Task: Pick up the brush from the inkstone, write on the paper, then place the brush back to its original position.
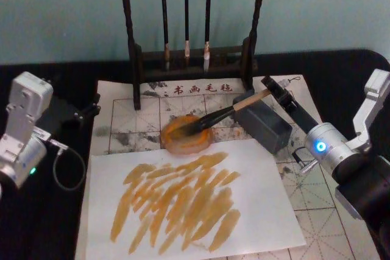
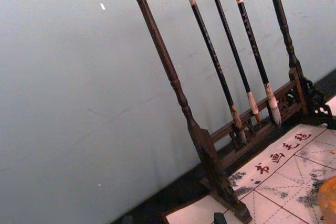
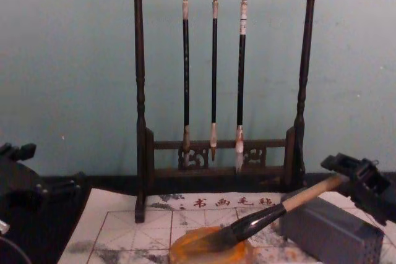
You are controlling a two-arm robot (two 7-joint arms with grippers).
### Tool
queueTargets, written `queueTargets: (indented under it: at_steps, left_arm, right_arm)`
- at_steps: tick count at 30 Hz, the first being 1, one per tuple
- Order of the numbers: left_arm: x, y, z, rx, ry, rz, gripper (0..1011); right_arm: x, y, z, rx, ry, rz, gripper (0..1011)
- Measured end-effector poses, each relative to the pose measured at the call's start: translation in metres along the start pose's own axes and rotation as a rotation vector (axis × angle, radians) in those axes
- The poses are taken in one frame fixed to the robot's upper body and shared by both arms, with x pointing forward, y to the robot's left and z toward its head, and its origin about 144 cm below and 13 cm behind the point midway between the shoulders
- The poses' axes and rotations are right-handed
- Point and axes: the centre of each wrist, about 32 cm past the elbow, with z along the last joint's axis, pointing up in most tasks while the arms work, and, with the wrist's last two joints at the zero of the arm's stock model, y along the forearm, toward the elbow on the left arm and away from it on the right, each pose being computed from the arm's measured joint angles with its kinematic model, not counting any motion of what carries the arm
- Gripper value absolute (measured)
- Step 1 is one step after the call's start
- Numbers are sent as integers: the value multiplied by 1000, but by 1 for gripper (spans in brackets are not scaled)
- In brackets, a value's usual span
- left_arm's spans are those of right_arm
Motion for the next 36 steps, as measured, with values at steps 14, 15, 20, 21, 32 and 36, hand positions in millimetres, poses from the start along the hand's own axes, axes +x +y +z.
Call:
queueTargets:
  at_steps: [14,15,20,21,32,36]
  left_arm:
    - [0,0,0,0,0,0,1001]
    - [0,0,0,0,0,0,1001]
    - [0,0,0,0,0,0,1001]
    - [0,0,0,0,0,0,1001]
    - [0,0,0,0,0,0,1001]
    - [0,0,0,0,0,0,1001]
  right_arm:
    - [0,0,0,0,1,1,979]
    - [0,0,0,0,1,1,993]
    - [0,0,0,0,1,2,1000]
    - [0,0,0,0,1,2,1000]
    - [-1,1,-1,24,-21,-3,1000]
    - [-1,1,-1,39,-33,-14,1000]
